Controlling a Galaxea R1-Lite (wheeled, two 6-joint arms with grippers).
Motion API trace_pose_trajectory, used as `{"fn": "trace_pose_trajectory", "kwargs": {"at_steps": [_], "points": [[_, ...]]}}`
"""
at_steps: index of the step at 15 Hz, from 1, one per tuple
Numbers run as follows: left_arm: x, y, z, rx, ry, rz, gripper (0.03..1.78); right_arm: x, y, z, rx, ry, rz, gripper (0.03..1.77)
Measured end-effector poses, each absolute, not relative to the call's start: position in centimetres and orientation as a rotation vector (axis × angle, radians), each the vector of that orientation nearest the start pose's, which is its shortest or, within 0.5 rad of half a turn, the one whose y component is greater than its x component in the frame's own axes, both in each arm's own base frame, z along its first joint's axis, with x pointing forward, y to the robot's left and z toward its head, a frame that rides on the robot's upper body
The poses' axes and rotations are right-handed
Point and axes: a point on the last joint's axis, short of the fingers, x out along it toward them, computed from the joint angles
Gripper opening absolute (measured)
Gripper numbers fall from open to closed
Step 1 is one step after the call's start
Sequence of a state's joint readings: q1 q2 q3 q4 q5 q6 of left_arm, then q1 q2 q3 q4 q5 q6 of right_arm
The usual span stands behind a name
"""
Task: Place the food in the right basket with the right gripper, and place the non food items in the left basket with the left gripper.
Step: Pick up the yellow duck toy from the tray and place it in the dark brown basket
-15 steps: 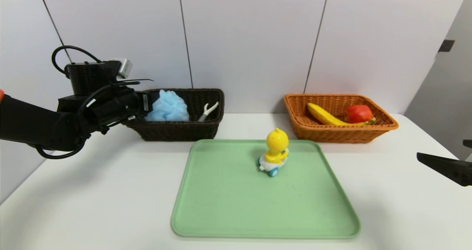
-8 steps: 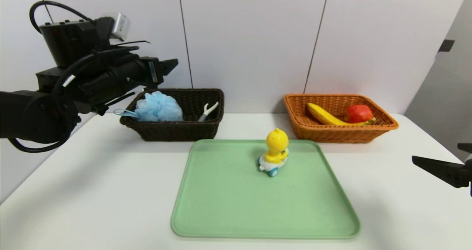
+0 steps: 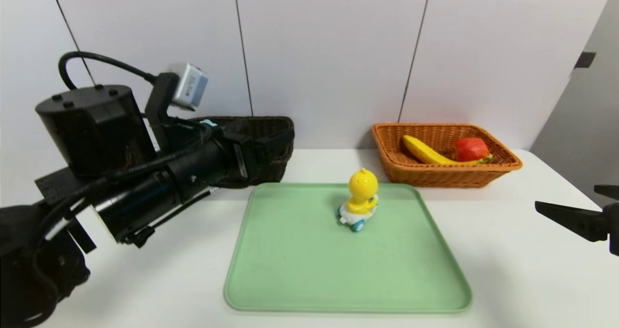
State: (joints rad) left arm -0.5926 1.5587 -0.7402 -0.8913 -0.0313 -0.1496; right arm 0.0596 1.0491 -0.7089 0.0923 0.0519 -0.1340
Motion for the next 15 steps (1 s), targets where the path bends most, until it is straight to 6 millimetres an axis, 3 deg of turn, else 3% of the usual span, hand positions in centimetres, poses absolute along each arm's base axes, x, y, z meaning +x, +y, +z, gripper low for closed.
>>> {"fn": "trace_pose_trajectory", "kwargs": {"at_steps": [5, 12, 15], "points": [[21.1, -18.7, 19.4, -0.201, -0.048, -0.572, 1.65, 13.9, 0.9, 22.3, -0.132, 0.424, 0.137, 1.69], [18.8, -24.0, 14.0, -0.175, -0.036, -0.636, 1.67, 14.3, 0.9, 21.9, -0.120, 0.444, 0.136, 1.69], [18.6, -25.7, 12.2, -0.147, -0.034, -0.652, 1.68, 14.3, 0.9, 21.9, -0.116, 0.447, 0.135, 1.69]]}}
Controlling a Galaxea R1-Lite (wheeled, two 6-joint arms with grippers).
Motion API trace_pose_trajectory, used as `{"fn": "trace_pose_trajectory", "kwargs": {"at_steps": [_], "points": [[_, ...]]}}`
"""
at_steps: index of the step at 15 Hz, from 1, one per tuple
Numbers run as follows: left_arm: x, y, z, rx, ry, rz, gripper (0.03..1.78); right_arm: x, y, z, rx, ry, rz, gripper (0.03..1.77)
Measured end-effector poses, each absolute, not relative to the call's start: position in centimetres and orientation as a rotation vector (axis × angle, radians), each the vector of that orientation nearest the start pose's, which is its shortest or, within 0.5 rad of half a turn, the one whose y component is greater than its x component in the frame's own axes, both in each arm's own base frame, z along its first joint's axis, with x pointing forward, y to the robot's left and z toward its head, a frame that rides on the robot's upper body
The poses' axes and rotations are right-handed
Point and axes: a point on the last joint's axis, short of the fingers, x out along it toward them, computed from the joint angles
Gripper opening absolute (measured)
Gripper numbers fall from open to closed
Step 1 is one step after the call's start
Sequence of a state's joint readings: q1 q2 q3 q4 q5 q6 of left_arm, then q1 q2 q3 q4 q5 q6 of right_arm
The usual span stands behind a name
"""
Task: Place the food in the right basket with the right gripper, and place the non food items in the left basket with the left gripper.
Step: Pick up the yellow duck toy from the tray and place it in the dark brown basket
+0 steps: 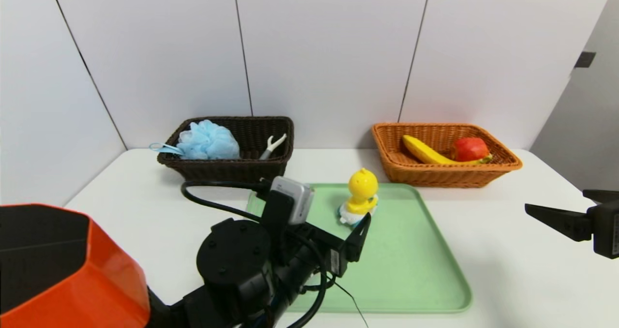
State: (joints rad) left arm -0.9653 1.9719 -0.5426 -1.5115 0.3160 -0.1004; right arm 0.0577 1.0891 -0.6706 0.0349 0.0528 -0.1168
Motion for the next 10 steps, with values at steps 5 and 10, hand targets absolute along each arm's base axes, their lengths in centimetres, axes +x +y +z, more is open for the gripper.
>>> {"fn": "trace_pose_trajectory", "kwargs": {"at_steps": [5, 10], "points": [[19.8, -27.8, 9.6, -0.064, -0.015, -0.655, 1.69, 14.2, 0.9, 21.7, -0.103, 0.454, 0.133, 1.70], [21.5, -29.5, 7.7, -0.053, -0.008, -0.642, 1.69, 14.1, 0.9, 21.5, -0.102, 0.458, 0.132, 1.70]]}}
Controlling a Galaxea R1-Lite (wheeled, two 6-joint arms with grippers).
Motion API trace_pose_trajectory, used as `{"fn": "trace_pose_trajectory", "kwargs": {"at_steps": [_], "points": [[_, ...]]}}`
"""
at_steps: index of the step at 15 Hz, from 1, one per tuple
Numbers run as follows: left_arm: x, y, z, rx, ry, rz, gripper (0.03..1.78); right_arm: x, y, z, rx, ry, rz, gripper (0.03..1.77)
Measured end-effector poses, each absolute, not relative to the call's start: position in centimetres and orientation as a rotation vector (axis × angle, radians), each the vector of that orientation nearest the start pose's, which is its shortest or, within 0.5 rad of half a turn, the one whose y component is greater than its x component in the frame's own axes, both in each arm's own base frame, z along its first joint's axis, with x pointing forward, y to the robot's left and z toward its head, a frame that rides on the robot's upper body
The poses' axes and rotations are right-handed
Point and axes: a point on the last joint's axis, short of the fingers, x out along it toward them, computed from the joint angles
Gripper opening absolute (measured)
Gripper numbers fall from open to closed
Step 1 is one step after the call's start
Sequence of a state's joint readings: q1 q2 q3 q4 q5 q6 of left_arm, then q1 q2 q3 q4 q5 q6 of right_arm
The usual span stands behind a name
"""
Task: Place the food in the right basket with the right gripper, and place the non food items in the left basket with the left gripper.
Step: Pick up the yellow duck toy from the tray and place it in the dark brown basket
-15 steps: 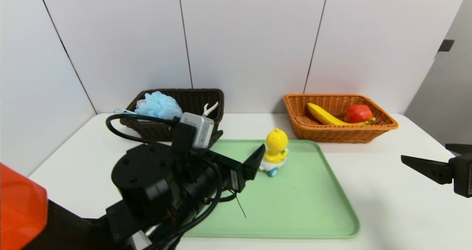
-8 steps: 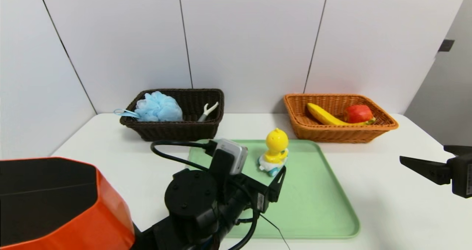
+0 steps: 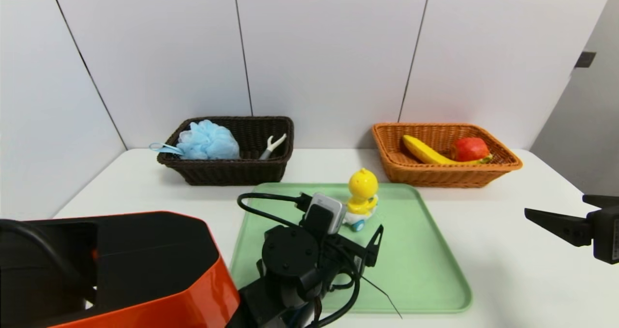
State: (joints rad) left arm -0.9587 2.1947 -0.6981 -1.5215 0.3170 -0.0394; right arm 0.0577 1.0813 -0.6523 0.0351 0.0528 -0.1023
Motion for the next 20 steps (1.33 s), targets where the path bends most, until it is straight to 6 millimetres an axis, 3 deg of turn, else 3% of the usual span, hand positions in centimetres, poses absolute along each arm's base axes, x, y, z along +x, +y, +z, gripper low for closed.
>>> {"fn": "trace_pose_trajectory", "kwargs": {"at_steps": [8, 20], "points": [[25.3, -30.3, 8.0, -0.066, -0.085, -0.591, 1.69, 13.9, 1.0, 21.1, -0.095, 0.471, 0.151, 1.70], [27.2, -32.7, 7.6, -0.070, -0.091, -0.648, 1.69, 13.8, 1.0, 20.5, -0.090, 0.491, 0.154, 1.70]]}}
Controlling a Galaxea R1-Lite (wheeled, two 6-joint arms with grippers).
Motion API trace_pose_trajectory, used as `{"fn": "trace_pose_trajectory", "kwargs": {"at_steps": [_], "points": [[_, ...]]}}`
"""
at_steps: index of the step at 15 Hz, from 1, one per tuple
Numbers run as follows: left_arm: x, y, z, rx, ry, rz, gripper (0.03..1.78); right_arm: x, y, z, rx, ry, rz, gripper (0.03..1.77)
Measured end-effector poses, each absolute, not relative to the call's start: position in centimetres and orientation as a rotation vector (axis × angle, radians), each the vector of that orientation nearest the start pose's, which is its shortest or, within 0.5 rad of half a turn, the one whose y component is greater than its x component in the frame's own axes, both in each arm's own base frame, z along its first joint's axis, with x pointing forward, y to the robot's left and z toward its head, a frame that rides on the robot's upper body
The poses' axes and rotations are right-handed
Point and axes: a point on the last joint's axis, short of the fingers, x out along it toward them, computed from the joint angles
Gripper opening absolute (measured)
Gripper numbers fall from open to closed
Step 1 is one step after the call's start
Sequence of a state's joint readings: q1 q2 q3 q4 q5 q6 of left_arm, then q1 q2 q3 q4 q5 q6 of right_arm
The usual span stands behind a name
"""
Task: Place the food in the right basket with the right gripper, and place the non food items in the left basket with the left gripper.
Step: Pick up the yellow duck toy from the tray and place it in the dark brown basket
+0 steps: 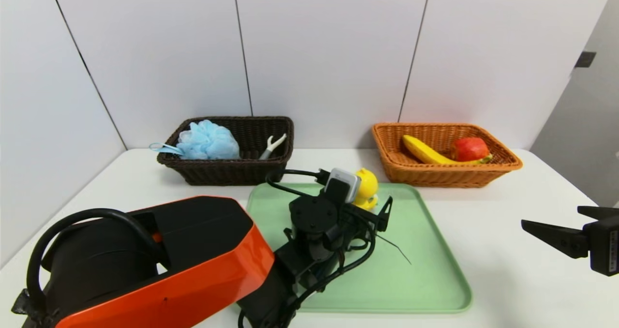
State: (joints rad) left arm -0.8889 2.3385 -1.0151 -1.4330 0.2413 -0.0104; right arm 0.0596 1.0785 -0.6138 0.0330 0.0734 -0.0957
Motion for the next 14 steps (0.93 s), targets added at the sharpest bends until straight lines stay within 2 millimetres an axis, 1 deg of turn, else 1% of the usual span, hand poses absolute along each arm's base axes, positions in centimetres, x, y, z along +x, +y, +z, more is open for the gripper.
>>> {"fn": "trace_pose_trajectory", "kwargs": {"at_steps": [4, 11, 12, 14], "points": [[27.4, -32.9, 6.9, -0.064, -0.080, -0.651, 1.69, 13.9, 1.0, 20.3, -0.090, 0.478, 0.153, 1.70], [27.9, -32.6, 6.1, -0.057, -0.067, -0.638, 1.69, 13.9, 1.0, 19.9, -0.089, 0.488, 0.153, 1.70], [27.9, -32.6, 6.1, -0.057, -0.066, -0.637, 1.58, 13.9, 1.0, 19.9, -0.089, 0.488, 0.153, 1.70], [27.9, -32.6, 6.1, -0.058, -0.066, -0.636, 1.24, 13.9, 1.0, 19.9, -0.088, 0.489, 0.153, 1.70]]}}
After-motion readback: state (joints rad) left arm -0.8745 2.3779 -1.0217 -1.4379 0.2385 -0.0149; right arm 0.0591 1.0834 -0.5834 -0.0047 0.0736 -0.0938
